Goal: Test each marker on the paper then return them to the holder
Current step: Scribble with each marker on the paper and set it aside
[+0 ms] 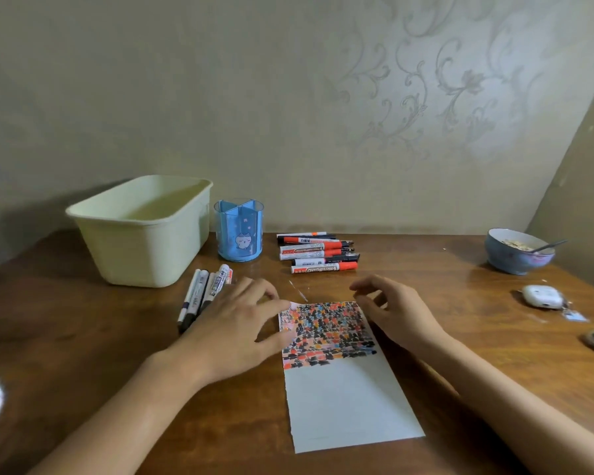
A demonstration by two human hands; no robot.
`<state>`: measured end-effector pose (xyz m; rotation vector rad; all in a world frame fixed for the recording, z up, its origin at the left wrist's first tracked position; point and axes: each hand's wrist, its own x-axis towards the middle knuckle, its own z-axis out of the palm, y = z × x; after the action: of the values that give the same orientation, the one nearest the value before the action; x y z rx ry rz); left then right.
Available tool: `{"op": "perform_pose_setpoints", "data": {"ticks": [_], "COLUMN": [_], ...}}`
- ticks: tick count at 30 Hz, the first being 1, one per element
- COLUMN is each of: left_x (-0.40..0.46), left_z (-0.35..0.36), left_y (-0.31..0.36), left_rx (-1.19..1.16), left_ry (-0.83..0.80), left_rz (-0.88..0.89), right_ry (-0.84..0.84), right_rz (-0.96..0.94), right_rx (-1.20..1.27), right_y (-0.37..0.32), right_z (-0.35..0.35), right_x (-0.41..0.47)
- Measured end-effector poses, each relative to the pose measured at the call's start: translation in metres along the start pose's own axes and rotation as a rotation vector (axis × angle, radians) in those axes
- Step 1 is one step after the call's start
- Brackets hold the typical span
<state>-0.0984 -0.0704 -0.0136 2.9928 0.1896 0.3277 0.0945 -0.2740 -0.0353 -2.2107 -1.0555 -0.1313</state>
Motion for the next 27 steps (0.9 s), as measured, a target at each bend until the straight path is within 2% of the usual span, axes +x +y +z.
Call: {"op": "perform_pose_setpoints", "data": {"ticks": [6,9,16,27], "left_x": [-0.001,-0.002,-0.005,-0.004], "left_z": [0.008,0.01,0.006,0.005], "left_y": [-0.002,-0.003,0.0,-0.002], "left_rx": [0.017,0.013,0.006,-0.022], "left_ry": [-0.193,-0.248,-0.259,-0.285], "left_rz": [0.039,0.033,0.038,0.037], "right_ry": [-0.114,-0.129,-0.163,-0.077], "right_rz": [-0.055,-0.079,-0.067,-0.032], "right_rx": [-0.324,-0.404,-0.465,-0.471], "right_y": [0.001,0.001,-0.008,0.007], "right_z": [0.007,0.01,0.024,0.027], "right_x": [0.032,0.051,0.082,0.087]}}
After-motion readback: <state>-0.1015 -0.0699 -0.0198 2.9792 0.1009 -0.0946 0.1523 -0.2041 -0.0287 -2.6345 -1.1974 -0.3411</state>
